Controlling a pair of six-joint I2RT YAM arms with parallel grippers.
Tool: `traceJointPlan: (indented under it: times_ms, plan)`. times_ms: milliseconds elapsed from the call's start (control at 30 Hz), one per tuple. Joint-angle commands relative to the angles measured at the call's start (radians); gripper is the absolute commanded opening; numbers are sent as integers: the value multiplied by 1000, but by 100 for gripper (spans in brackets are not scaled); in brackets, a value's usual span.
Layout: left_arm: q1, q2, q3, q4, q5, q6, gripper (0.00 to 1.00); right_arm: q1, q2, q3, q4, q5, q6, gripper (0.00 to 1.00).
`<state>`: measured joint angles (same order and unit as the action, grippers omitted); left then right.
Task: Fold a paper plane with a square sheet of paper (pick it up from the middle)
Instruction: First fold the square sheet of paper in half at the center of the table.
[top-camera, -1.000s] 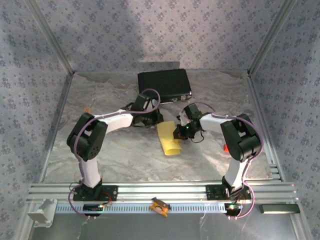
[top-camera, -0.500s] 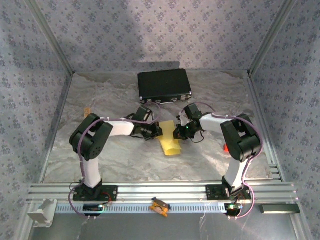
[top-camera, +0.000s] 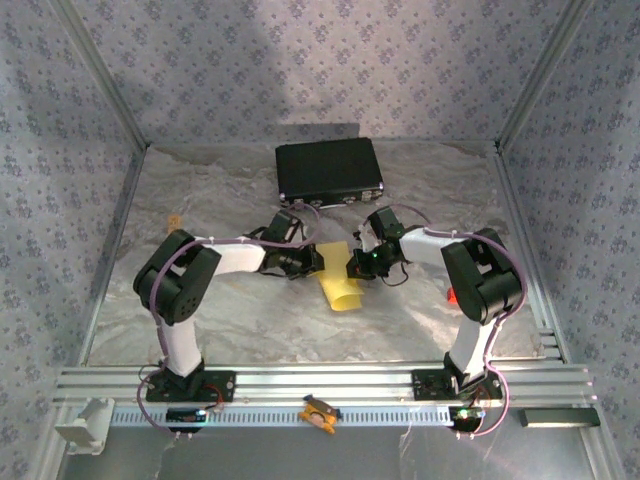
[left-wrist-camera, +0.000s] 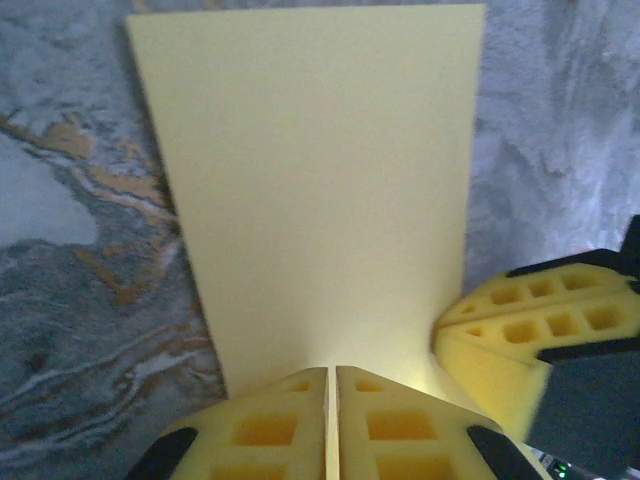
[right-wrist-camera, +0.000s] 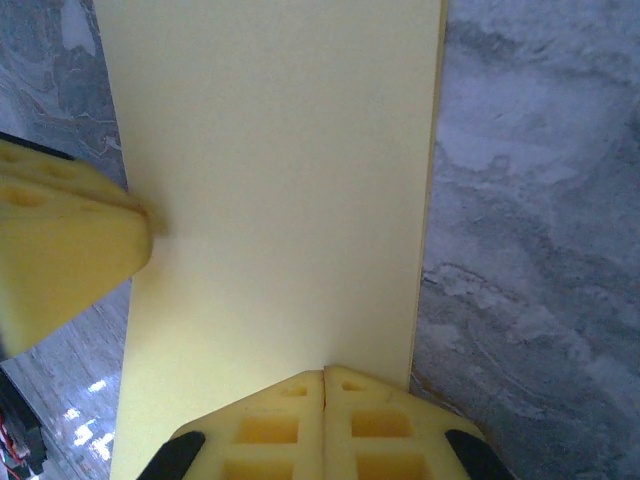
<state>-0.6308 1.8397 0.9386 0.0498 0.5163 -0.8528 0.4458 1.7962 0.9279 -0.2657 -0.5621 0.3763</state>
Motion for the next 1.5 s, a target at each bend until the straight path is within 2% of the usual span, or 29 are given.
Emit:
traceJointPlan:
  times_ms: [0,333,567,800,1033,1467]
  plan:
    - [-17,-42,35,2,67,-25,10,2,37,-50,-94,140,-1,0]
    - [-31,6,-22,23,68,-44,10,4,37,-53,-92,140,-2,0]
    - [-32,29,-73,-35,15,22,10,4,35,-55,-92,145,2,0]
    - [-33,-40,-55,-72,-17,39,11,5,34,-57,-92,143,4,0]
    - [-61,-114,-15,-42,20,-27,11,7,35,-57,-92,145,6,0]
    - [-78,-37,-80,34,43,-48,11,8,32,-59,-90,142,7,0]
